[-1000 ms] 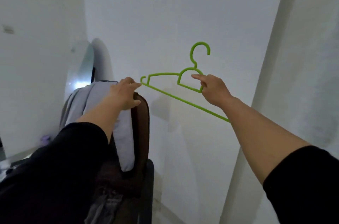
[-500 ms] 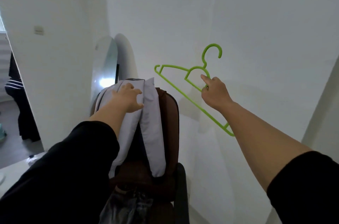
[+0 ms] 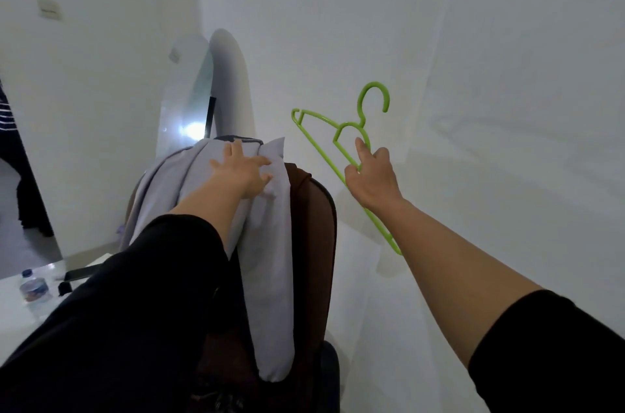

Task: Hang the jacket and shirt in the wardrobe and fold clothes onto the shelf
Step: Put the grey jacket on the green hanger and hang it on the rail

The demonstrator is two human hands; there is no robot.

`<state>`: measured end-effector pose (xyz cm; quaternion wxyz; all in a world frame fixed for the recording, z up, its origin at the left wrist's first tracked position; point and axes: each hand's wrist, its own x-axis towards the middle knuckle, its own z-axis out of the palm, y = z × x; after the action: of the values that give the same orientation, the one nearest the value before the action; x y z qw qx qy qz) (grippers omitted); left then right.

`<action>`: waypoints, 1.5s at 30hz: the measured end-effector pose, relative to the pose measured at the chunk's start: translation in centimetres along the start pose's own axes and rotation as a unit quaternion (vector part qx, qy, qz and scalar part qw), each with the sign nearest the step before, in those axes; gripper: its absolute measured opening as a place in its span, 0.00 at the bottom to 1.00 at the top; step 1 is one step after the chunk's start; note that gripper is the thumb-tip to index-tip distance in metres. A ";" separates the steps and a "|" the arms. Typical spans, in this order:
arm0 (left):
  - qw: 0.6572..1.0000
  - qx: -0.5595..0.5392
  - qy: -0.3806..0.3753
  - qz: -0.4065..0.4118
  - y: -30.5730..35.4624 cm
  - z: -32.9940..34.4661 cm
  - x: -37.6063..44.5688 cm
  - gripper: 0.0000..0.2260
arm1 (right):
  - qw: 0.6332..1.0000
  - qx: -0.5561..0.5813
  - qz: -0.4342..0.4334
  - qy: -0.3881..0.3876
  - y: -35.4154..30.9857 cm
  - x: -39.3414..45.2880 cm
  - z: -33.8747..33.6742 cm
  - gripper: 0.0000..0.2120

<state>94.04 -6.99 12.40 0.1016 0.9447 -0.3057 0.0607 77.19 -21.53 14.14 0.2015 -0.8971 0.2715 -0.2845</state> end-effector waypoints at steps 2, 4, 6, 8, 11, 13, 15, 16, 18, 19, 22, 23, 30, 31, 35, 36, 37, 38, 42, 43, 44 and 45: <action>1.000 -0.017 -0.007 -0.017 0.1 1.0 2.5 0.20 | 1.000 0.005 -0.005 -0.008 0.6 2.5 1.4 0.28; 0.999 -0.034 -0.004 -0.036 -0.1 1.8 4.5 0.19 | 1.000 0.012 -0.006 -0.013 1.1 4.4 2.7 0.29; 0.997 -0.042 0.001 -0.057 -0.7 2.7 6.0 0.19 | 1.000 0.023 -0.007 -0.013 1.4 5.8 4.0 0.29; 0.996 -0.049 -0.011 -0.076 -1.6 3.6 7.1 0.20 | 0.999 0.031 -0.010 -0.017 1.6 6.5 5.0 0.29; 0.997 -0.045 -0.008 -0.062 -2.8 4.5 8.1 0.22 | 0.999 0.033 -0.010 -0.024 1.7 6.7 6.2 0.29; 0.997 -0.065 0.026 -0.026 -3.6 4.6 8.3 0.25 | 0.999 0.033 -0.005 -0.022 1.5 6.5 6.5 0.30; 0.991 -0.107 0.079 -0.005 -4.3 4.0 7.9 0.26 | 0.999 0.037 0.002 -0.019 1.0 5.8 6.5 0.30; 0.985 -0.133 0.110 -0.003 -4.6 3.5 7.4 0.25 | 0.999 0.038 0.004 -0.015 0.5 5.3 6.4 0.30; 0.967 -0.194 0.162 -0.018 -5.4 2.2 5.8 0.22 | 0.999 0.035 0.007 -0.004 -0.5 4.0 6.0 0.31; 0.956 -0.231 0.178 -0.035 -5.9 1.5 4.7 0.21 | 0.999 0.034 0.011 0.004 -1.2 3.3 5.8 0.31; 0.903 -0.381 0.177 -0.093 -8.6 0.0 2.2 0.22 | 0.999 0.033 0.025 0.026 -3.8 0.7 5.0 0.33; 0.884 -0.425 0.169 -0.097 -9.7 -0.5 1.7 0.23 | 0.999 0.033 0.026 0.033 -4.8 -0.2 4.7 0.33; 0.807 -0.567 0.165 -0.019 -14.4 -7.2 -3.4 0.25 | 0.998 0.043 0.004 0.054 -12.3 -6.3 3.2 0.39; 0.801 -0.575 0.165 -0.006 -14.7 -8.3 -4.1 0.25 | 0.997 0.049 -0.002 0.053 -13.1 -7.1 2.9 0.40; 0.761 -0.626 0.172 0.009 -15.6 -12.2 -7.0 0.23 | 0.995 0.090 -0.017 0.049 -15.6 -9.8 1.5 0.43; 0.749 -0.639 0.173 0.008 -15.7 -13.0 -7.7 0.23 | 0.994 0.098 -0.020 0.048 -16.0 -10.4 1.2 0.44; 0.738 -0.652 0.175 0.012 -15.8 -13.7 -8.3 0.23 | 0.993 0.105 -0.024 0.046 -16.4 -11.0 0.9 0.44; 0.728 -0.664 0.171 0.017 -15.8 -14.4 -9.0 0.23 | 0.992 0.112 -0.029 0.043 -16.8 -11.5 0.7 0.44; 0.687 -0.714 0.128 0.051 -15.4 -16.1 -11.5 0.23 | 0.987 0.154 -0.044 0.011 -18.6 -13.4 1.3 0.40; 0.677 -0.723 0.119 0.060 -15.2 -16.4 -12.1 0.23 | 0.987 0.151 -0.050 0.006 -19.0 -13.8 1.6 0.37; 0.670 -0.731 0.114 0.066 -15.0 -16.6 -12.6 0.23 | 0.988 0.144 -0.058 0.003 -19.4 -14.1 1.8 0.31; 0.661 -0.739 0.111 0.073 -15.0 -16.7 -13.1 0.23 | 0.989 0.135 -0.065 0.001 -19.7 -14.4 1.9 0.25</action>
<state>91.44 16.08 24.02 0.7946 0.5202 -0.3044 -0.0736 75.77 2.77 17.07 0.3015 -0.8773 0.1718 -0.3315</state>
